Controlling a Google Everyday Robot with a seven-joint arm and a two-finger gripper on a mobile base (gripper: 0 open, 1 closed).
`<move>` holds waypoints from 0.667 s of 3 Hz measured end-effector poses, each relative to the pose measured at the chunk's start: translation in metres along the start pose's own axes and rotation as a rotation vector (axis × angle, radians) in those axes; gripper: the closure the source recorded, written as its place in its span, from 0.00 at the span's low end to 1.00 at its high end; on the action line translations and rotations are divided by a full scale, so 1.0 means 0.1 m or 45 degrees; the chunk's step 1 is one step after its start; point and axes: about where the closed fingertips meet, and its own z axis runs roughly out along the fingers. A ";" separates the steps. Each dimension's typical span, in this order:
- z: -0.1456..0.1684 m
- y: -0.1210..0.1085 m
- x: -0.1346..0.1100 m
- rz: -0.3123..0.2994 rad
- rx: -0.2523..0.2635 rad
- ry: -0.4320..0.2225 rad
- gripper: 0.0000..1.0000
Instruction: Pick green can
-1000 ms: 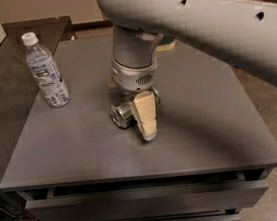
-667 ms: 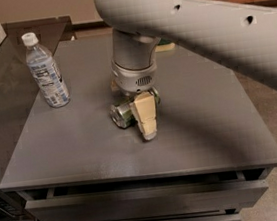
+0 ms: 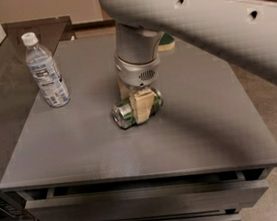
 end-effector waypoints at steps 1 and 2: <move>-0.18 0.00 -0.01 -0.011 0.043 -0.006 0.70; -0.49 0.00 -0.07 -0.035 0.112 -0.019 0.93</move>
Offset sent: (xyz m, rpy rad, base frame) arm -0.0128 -0.0027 0.0925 0.0828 -0.1351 0.0342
